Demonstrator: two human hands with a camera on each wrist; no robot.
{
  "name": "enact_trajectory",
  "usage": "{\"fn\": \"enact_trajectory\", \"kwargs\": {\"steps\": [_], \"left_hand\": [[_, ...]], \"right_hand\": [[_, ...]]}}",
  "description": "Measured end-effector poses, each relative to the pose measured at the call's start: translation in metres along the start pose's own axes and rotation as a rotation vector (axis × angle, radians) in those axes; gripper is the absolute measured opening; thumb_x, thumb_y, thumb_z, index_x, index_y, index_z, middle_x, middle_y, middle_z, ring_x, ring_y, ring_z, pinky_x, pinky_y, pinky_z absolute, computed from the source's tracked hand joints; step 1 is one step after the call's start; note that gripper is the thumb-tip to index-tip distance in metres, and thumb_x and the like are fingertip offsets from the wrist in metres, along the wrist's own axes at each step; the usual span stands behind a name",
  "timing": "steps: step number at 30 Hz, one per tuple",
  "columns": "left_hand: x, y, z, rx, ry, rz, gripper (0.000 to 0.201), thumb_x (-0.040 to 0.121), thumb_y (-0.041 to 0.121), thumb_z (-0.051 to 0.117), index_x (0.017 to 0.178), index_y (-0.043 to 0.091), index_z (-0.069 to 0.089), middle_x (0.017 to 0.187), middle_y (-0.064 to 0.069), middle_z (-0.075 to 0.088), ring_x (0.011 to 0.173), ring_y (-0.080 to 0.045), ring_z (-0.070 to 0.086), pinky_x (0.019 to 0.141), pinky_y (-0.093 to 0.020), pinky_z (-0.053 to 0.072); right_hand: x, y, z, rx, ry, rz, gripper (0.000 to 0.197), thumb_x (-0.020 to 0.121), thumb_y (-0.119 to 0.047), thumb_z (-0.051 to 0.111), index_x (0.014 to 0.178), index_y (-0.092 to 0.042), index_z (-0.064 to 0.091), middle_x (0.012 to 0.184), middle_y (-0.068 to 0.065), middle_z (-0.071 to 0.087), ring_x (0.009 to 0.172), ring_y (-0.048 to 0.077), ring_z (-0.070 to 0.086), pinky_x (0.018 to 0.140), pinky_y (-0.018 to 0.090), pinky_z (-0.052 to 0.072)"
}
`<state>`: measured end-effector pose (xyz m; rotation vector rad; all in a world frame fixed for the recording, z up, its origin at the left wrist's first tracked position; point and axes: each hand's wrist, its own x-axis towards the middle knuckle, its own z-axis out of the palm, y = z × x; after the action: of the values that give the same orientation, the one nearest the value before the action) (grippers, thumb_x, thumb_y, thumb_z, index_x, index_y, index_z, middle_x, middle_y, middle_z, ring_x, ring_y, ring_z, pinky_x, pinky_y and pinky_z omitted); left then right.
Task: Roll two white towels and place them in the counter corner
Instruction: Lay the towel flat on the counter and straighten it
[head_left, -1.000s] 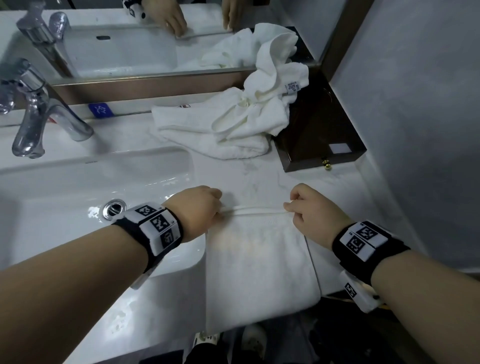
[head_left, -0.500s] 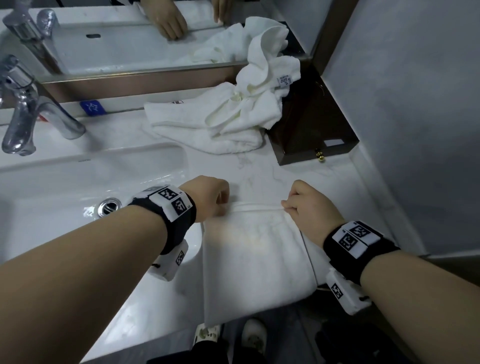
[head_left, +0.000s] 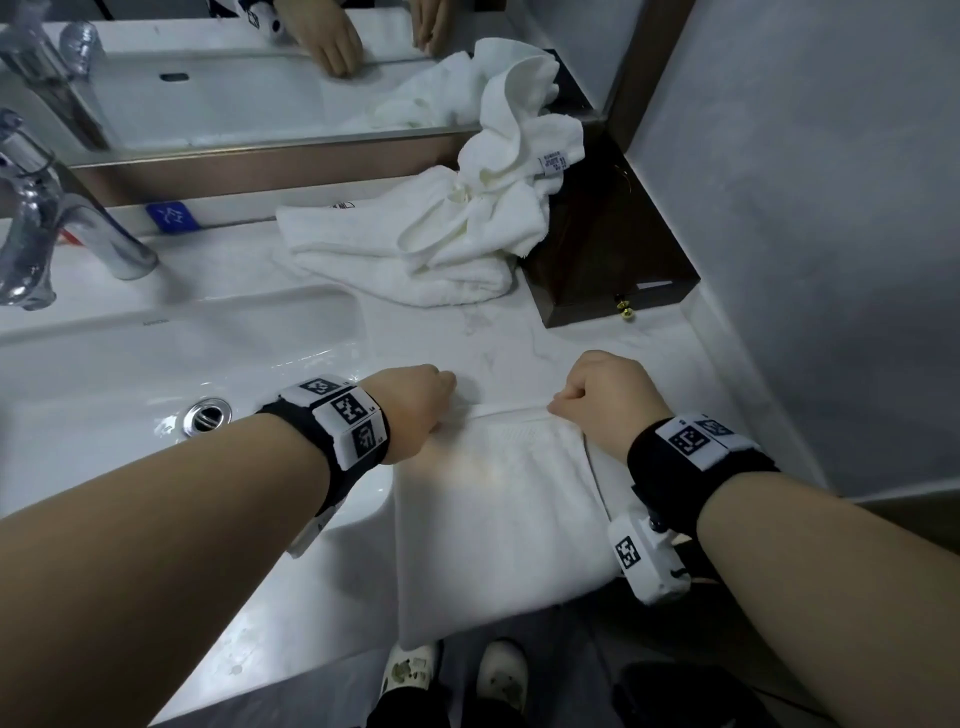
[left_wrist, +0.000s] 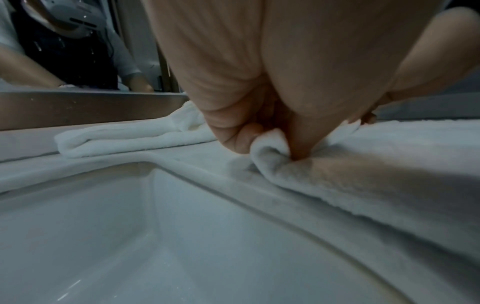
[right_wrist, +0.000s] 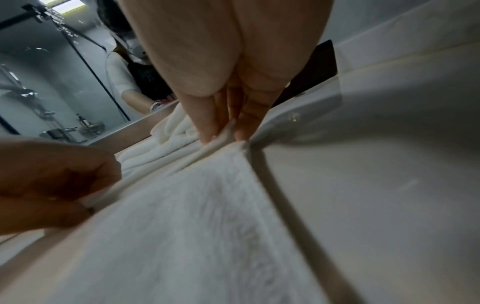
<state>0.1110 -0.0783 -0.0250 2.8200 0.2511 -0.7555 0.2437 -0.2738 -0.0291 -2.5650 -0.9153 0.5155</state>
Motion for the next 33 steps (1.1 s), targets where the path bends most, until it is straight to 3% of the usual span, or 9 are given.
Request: {"fn": "enact_trajectory", "kwargs": {"steps": [2, 5, 11, 15, 17, 20, 24, 29, 33], "left_hand": [[-0.003, 0.003, 0.001, 0.03, 0.014, 0.019, 0.014, 0.096, 0.012, 0.051, 0.109, 0.012, 0.047, 0.112, -0.006, 0.051, 0.095, -0.027, 0.057, 0.081, -0.036, 0.049], [-0.007, 0.006, 0.004, 0.08, 0.046, 0.035, 0.02, 0.091, 0.004, 0.051, 0.108, 0.012, 0.046, 0.11, -0.006, 0.05, 0.091, -0.026, 0.055, 0.075, -0.033, 0.046], [-0.013, 0.012, 0.006, 0.12, 0.046, 0.013, 0.026, 0.085, -0.005, 0.048, 0.1, 0.015, 0.039, 0.104, -0.005, 0.043, 0.074, -0.023, 0.042, 0.066, -0.034, 0.039], [-0.015, 0.014, 0.01, 0.167, 0.051, 0.049, 0.032, 0.08, -0.008, 0.047, 0.096, 0.016, 0.035, 0.097, -0.004, 0.037, 0.076, -0.023, 0.04, 0.066, -0.035, 0.037], [-0.015, 0.014, 0.011, 0.194, 0.045, 0.073, 0.032, 0.081, -0.007, 0.047, 0.106, 0.013, 0.041, 0.105, -0.006, 0.042, 0.077, -0.023, 0.039, 0.066, -0.034, 0.035], [-0.014, 0.013, 0.011, 0.198, 0.03, 0.097, 0.036, 0.082, -0.005, 0.047, 0.113, 0.013, 0.043, 0.11, -0.006, 0.044, 0.079, -0.024, 0.041, 0.067, -0.033, 0.034], [-0.015, 0.014, 0.013, 0.202, 0.032, 0.115, 0.036, 0.083, -0.004, 0.045, 0.114, 0.014, 0.044, 0.11, -0.005, 0.046, 0.083, -0.025, 0.044, 0.069, -0.034, 0.036], [-0.016, 0.016, 0.015, 0.211, 0.039, 0.125, 0.037, 0.082, -0.004, 0.047, 0.113, 0.015, 0.046, 0.108, -0.003, 0.047, 0.085, -0.026, 0.049, 0.068, -0.035, 0.042], [-0.02, 0.011, 0.017, 0.168, 0.068, 0.126, 0.044, 0.076, -0.006, 0.047, 0.113, 0.018, 0.044, 0.113, -0.003, 0.04, 0.072, -0.023, 0.041, 0.061, -0.033, 0.037]], "right_hand": [[0.002, -0.002, -0.001, 0.025, 0.007, 0.063, 0.037, 0.085, -0.029, 0.071, 0.066, 0.002, 0.061, 0.085, 0.004, 0.056, 0.08, 0.026, 0.06, 0.079, 0.031, 0.05], [0.005, -0.004, -0.004, 0.089, -0.035, 0.128, 0.048, 0.088, -0.036, 0.066, 0.068, 0.008, 0.06, 0.081, 0.024, 0.063, 0.081, 0.037, 0.062, 0.08, 0.041, 0.052], [0.008, -0.006, -0.004, 0.174, -0.016, 0.238, 0.014, 0.076, -0.015, 0.076, 0.069, -0.01, 0.066, 0.073, 0.006, 0.071, 0.071, 0.02, 0.066, 0.073, 0.03, 0.054], [0.006, -0.001, 0.0, 0.349, -0.047, 0.252, 0.023, 0.079, 0.0, 0.07, 0.097, -0.013, 0.065, 0.078, -0.001, 0.06, 0.064, 0.018, 0.063, 0.075, 0.034, 0.057], [0.005, 0.002, -0.001, 0.334, -0.108, 0.216, 0.028, 0.082, 0.0, 0.067, 0.105, -0.015, 0.067, 0.08, -0.005, 0.058, 0.067, 0.015, 0.062, 0.079, 0.031, 0.056], [0.002, 0.005, -0.004, 0.199, -0.156, 0.138, 0.017, 0.084, -0.006, 0.067, 0.095, -0.018, 0.071, 0.077, -0.01, 0.059, 0.077, 0.014, 0.062, 0.08, 0.026, 0.051], [-0.002, 0.003, -0.005, 0.05, -0.152, 0.039, 0.01, 0.086, -0.011, 0.067, 0.092, -0.019, 0.072, 0.077, -0.014, 0.053, 0.08, 0.011, 0.057, 0.076, 0.02, 0.042], [-0.008, 0.006, 0.001, -0.015, -0.105, -0.04, 0.012, 0.089, -0.012, 0.063, 0.097, -0.016, 0.072, 0.093, -0.009, 0.049, 0.086, 0.01, 0.052, 0.08, 0.02, 0.039], [-0.013, 0.01, 0.008, 0.001, -0.076, -0.038, 0.013, 0.091, -0.01, 0.06, 0.098, -0.017, 0.069, 0.093, -0.01, 0.051, 0.084, 0.009, 0.05, 0.081, 0.021, 0.042]]}}
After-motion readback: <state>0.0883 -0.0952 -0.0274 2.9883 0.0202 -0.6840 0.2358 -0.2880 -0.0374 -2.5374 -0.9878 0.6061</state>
